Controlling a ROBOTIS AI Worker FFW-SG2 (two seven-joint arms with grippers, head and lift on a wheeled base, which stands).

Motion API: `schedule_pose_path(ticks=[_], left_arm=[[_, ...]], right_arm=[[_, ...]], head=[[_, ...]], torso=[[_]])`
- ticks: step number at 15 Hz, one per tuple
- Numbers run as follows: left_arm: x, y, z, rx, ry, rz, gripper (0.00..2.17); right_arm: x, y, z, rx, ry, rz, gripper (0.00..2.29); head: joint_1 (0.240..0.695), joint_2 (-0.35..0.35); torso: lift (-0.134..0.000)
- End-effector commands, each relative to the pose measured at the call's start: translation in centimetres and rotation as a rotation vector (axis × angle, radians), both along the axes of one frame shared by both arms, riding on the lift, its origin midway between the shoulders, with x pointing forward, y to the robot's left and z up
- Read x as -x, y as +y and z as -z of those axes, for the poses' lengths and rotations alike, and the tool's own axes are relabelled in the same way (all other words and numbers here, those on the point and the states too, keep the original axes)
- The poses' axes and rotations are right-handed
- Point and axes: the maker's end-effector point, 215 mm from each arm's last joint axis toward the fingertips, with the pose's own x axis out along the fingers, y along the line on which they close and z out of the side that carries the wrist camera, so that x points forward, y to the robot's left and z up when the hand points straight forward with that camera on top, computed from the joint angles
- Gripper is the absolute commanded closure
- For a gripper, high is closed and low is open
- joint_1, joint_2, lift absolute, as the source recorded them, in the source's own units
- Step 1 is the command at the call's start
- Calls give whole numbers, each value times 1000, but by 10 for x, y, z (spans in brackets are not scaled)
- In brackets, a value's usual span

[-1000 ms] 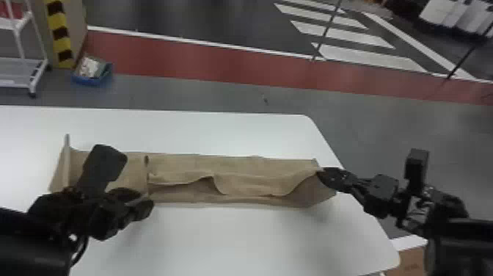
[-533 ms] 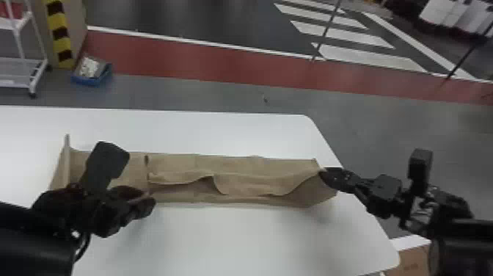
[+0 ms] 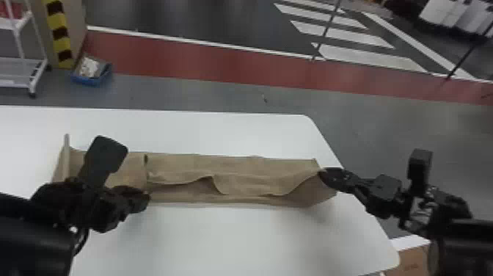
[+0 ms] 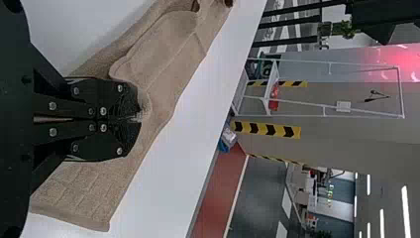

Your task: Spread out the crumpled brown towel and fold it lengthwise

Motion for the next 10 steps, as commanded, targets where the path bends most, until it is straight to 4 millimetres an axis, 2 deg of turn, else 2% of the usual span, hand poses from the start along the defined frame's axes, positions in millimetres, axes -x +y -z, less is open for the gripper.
schedule_pose_path(ticks=[1,5,6,8,10], left_arm=[[-3,2,-1,1,0,-7,1025],[-3,7,-2,10,10,-18,1075],[-2,10,-2,15,15,-24,1281],[-3,20,-20,45,-11,-46,1305],[-4,40,-45,83,-34,-84,1342]], right_arm=[[0,1,2,1,3,-1,1315],[-1,1,1,1,-1,-2,1315],[0,-1,0,0,0,4,1315],[0,-5,-4,-3,-9,11,1315],[-1,-14,-10,-9,-19,30,1315]], head=[[695,-350],[695,-350],[695,-350],[695,-350],[695,-350]], torso=[[-124],[-124],[-124],[-124],[-124]])
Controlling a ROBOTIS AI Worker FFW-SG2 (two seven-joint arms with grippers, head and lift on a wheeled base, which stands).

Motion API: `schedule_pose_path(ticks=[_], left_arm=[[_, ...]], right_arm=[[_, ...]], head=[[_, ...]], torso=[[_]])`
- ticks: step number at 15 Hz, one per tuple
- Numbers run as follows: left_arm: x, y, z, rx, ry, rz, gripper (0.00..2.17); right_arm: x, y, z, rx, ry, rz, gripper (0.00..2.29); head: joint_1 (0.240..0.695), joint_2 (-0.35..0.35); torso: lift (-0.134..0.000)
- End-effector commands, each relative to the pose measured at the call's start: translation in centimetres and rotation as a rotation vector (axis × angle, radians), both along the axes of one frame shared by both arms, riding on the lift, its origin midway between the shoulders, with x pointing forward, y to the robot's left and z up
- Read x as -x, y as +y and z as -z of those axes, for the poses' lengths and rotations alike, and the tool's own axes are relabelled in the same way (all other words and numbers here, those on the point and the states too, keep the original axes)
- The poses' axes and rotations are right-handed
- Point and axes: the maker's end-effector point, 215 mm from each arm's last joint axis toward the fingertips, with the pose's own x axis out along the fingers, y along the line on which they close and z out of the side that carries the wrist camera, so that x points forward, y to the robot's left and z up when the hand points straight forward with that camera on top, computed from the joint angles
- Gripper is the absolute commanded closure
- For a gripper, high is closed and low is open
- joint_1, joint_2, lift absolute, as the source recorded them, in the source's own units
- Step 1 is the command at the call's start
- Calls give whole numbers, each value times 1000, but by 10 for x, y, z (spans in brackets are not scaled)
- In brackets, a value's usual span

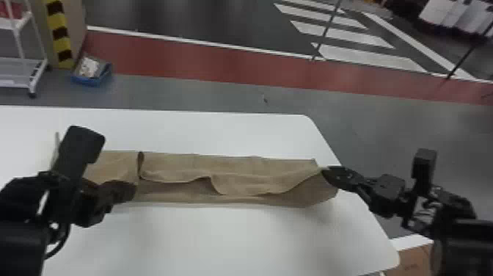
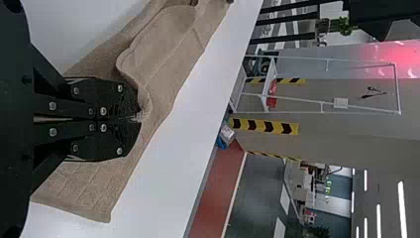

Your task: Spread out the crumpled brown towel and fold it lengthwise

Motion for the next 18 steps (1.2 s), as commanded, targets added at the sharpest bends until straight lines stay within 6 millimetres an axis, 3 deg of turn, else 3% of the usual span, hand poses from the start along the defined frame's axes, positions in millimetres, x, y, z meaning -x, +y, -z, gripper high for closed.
schedule_pose_path(ticks=[1,5,7,9,13,18], left_arm=[[-4,28,-28,41,-35,-60,1342],[-18,66,-62,130,-69,-128,1342],[-31,73,-64,123,-68,-150,1342],[-48,80,-67,115,-70,-167,1342],[-81,113,-86,120,-93,-223,1342],[-82,168,-92,153,-98,-304,1342]], right_arm=[[-2,-8,-7,-1,-12,16,1315],[-5,-13,-9,-3,-8,31,1315],[-13,-15,-10,-1,-7,40,1315],[-24,-26,-6,-4,11,77,1315],[-30,-59,5,-8,45,153,1315],[-30,-74,13,4,65,184,1315]], head=[[695,-350],[695,-350],[695,-332],[695,-316],[695,-304],[695,-281]], torso=[[-124],[-124],[-124],[-124],[-124],[-124]])
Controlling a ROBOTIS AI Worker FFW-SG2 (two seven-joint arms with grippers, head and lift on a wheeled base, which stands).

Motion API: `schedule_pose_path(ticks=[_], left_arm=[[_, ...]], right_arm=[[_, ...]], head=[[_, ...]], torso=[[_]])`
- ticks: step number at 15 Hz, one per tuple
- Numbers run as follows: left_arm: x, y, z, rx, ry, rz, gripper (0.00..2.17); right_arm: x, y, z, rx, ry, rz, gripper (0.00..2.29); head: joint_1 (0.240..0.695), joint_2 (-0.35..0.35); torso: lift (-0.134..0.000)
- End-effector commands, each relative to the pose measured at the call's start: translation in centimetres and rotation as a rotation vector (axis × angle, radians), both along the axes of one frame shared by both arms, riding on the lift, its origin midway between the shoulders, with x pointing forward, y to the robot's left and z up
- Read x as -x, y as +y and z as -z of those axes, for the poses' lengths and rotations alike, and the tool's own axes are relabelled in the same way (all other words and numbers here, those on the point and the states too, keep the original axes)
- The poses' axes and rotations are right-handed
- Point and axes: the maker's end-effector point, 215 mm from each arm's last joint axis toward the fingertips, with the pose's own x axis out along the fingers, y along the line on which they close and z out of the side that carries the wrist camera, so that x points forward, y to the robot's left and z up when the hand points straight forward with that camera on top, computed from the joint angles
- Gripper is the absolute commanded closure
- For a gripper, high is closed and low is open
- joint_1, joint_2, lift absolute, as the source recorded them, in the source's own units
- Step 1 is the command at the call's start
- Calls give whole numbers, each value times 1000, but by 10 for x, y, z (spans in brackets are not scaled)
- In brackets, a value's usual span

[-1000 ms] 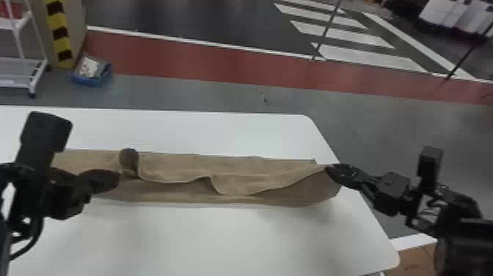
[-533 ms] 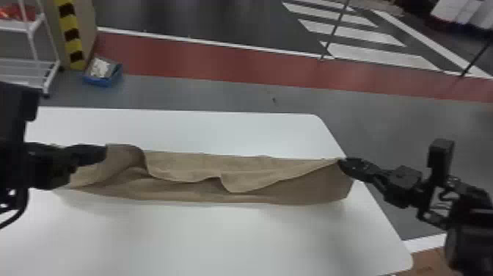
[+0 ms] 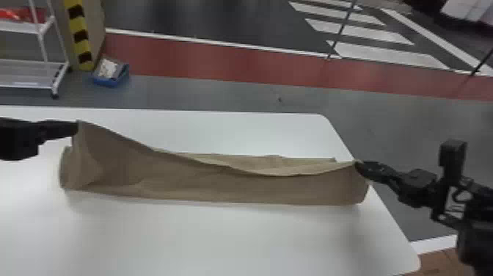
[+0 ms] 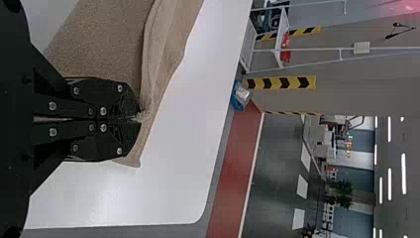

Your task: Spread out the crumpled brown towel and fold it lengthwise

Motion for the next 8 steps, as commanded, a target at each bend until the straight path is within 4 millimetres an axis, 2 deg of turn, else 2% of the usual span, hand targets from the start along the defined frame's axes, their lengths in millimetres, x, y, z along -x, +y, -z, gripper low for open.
schedule_pose_path(ticks=[1,3,8], left_arm=[[3,26,0,12,1,-39,1342],[8,49,3,5,4,-62,1342],[26,86,9,14,6,-81,1342]], right_arm=[[-1,-2,0,4,3,5,1315],[-1,-3,1,-4,8,12,1315],[9,0,-2,-18,7,11,1315]], head=[[695,-274],[695,-259],[695,-216]], torso=[[-124],[-124],[-124]])
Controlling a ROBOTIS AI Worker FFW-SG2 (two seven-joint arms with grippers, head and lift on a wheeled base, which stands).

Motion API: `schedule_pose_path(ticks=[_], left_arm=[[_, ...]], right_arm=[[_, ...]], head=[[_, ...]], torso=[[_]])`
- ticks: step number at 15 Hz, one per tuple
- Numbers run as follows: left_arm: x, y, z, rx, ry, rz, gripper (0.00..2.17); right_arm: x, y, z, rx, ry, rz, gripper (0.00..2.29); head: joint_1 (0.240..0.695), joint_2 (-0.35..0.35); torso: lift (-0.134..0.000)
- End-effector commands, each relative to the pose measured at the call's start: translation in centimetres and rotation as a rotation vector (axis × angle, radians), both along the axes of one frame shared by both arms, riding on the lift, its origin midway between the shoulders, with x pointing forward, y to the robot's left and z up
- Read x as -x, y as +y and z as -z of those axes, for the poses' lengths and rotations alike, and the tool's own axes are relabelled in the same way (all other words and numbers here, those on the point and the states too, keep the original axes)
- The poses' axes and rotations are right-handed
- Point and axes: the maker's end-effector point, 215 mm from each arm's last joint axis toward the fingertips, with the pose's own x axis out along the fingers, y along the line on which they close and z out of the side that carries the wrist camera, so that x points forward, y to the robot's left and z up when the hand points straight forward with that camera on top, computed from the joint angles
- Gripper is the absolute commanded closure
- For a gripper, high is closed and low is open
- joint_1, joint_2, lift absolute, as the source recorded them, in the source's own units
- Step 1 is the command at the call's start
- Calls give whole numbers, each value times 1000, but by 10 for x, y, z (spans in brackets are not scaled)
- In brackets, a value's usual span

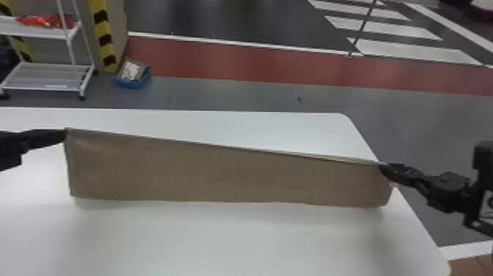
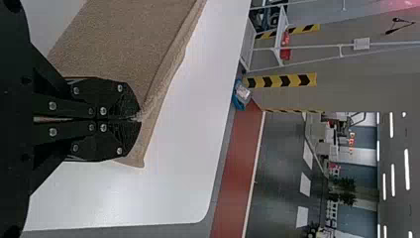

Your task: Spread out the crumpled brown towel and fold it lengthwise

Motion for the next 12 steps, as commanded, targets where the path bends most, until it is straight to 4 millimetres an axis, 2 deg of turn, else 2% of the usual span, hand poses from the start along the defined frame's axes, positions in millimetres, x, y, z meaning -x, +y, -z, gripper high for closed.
schedule_pose_path(ticks=[1,3,7,10,12], left_arm=[[11,21,6,-11,9,-13,1342],[12,20,6,-20,10,-2,1342],[-4,-11,17,-47,33,45,1342],[-17,-21,35,-65,75,61,1342],[-24,-27,47,-83,90,73,1342]], right_arm=[[8,0,-2,4,1,-4,1315],[7,1,-1,12,4,-5,1315],[-15,7,-4,24,24,-4,1315],[-30,6,-1,30,58,4,1315],[-38,13,10,44,89,-8,1315]], head=[[695,-209],[695,-192],[695,-190],[695,-204],[695,-208]], torso=[[-124],[-124],[-124],[-124],[-124]])
